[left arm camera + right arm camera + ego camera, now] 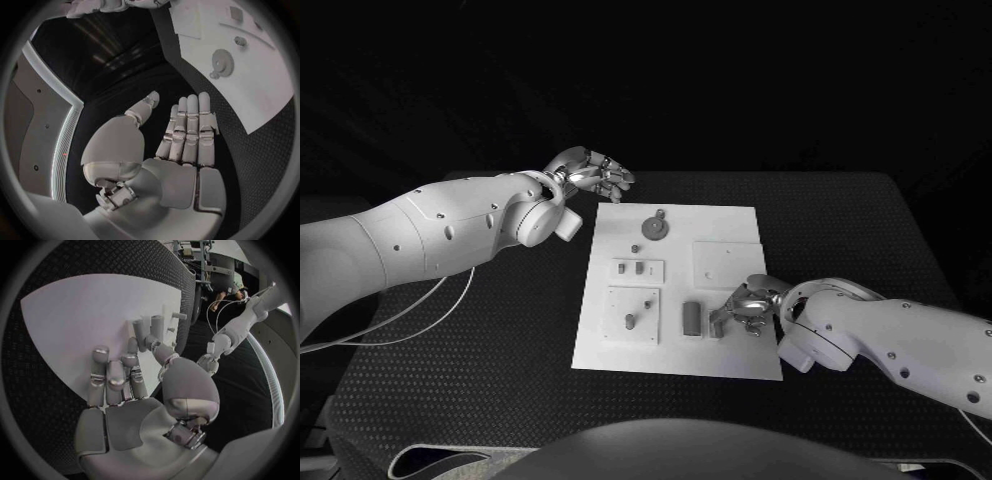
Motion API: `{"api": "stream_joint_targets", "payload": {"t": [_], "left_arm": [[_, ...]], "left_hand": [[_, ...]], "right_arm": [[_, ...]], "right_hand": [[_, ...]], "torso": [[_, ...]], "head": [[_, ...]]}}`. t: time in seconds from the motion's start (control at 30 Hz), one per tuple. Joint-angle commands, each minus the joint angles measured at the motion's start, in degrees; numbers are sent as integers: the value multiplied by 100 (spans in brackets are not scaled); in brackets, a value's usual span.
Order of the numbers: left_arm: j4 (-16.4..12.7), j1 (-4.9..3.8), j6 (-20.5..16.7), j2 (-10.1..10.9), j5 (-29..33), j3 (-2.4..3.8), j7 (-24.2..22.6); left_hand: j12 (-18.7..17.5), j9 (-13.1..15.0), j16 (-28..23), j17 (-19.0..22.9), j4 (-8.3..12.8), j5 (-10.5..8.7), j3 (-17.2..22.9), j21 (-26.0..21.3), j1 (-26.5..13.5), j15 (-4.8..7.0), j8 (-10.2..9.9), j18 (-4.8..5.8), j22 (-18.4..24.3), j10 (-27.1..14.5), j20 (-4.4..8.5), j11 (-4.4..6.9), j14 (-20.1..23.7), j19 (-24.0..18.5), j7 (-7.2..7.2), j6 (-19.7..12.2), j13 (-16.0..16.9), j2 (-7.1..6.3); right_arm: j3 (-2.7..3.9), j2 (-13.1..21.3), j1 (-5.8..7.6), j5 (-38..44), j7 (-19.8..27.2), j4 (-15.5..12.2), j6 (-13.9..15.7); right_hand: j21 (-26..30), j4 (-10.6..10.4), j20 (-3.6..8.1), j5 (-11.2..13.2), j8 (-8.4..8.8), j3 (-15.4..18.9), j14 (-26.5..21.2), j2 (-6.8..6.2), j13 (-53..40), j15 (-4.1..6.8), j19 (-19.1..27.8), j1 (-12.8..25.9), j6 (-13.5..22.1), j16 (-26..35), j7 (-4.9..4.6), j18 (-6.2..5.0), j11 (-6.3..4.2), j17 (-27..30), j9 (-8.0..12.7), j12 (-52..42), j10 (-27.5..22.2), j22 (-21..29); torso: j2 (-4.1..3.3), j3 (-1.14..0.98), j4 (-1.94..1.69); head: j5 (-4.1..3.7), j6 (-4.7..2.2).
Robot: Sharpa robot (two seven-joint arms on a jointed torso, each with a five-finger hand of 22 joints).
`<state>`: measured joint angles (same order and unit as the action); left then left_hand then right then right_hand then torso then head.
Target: Assemble the parts on the task board
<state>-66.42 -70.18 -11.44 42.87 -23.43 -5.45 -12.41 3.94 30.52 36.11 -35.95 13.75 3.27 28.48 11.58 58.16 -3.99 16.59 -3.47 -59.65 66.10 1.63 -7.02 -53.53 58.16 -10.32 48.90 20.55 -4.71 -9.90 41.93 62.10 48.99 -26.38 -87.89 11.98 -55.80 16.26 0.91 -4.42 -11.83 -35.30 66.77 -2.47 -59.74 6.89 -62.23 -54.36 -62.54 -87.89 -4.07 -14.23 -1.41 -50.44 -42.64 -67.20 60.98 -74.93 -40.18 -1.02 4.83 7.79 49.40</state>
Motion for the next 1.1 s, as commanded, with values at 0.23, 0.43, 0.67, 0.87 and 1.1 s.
{"api": "stream_joint_targets", "payload": {"t": [0.23, 0.43, 0.67, 0.87, 1.1], "left_arm": [[-13, -6, 63, -4, 28, 4, -32], [-14, -6, 65, -3, 28, 4, -32], [-14, -6, 62, -1, 28, 4, -31], [-16, -6, 65, 0, 28, 4, -30], [-10, -6, 69, -3, 28, 4, -28]], "left_hand": [[1, -8, -37, -12, -46, 33, 3, -21, -50, -34, 17, -63, -10, -31, -23, 1, 1, -30, -7, -43, -9, -10], [1, -9, -39, -14, -47, 33, 3, -22, -50, -34, 17, -63, -10, -31, -23, 1, 1, -31, -7, -44, -9, -11], [0, -10, -41, -17, -47, 33, 3, -23, -48, -35, 16, -64, -12, -34, -24, 0, 2, -32, -8, -48, -10, -14], [0, -12, -43, -20, -47, 34, 4, -24, -46, -35, 15, -64, -13, -36, -24, -1, 2, -32, -9, -50, -11, -14], [0, -12, -45, -23, -47, 34, 5, -25, -43, -35, 16, -65, -14, -36, -24, -1, 1, -32, -10, -51, -11, -13]], "right_arm": [[-5, -36, -17, -43, 94, -23, -226], [-5, -34, -17, -52, 98, -14, -231], [-5, -30, -17, -61, 102, -9, -258], [-5, -27, -17, -38, 99, 2, -259], [-5, 30, -17, 177, 327, 7, 0]], "right_hand": [[88, -419, -4, -17, 82, -76, -101, -450, -4, -16, -9, 603, 158, 64, -123, -77, 50, 32, 88, 27, -115, -35], [99, -578, 5, -14, 90, -140, -116, -607, -9, -21, -5, 713, 181, 67, -131, -77, 56, 27, 104, 23, -143, -40], [103, -676, 11, -13, 94, -187, -126, -703, -12, -26, -3, 748, 201, 68, -138, -77, 62, 23, 111, 18, -162, -47], [85, -447, 22, -1, 77, -207, -137, -503, -22, -29, 13, 529, 209, 58, -144, -77, 60, 12, 104, -3, -181, -76], [79, -334, 13, -5, 59, -170, -134, -434, -22, -31, 12, 496, 194, 54, -137, -77, 63, 10, 99, -13, -177, -82]], "torso": [[0, -1, -1], [0, 0, 4], [-1, -1, -1], [-1, 0, 0], [0, -1, 2]], "head": [[4, 1], [7, 6], [5, 14], [7, 18], [8, 13]]}}
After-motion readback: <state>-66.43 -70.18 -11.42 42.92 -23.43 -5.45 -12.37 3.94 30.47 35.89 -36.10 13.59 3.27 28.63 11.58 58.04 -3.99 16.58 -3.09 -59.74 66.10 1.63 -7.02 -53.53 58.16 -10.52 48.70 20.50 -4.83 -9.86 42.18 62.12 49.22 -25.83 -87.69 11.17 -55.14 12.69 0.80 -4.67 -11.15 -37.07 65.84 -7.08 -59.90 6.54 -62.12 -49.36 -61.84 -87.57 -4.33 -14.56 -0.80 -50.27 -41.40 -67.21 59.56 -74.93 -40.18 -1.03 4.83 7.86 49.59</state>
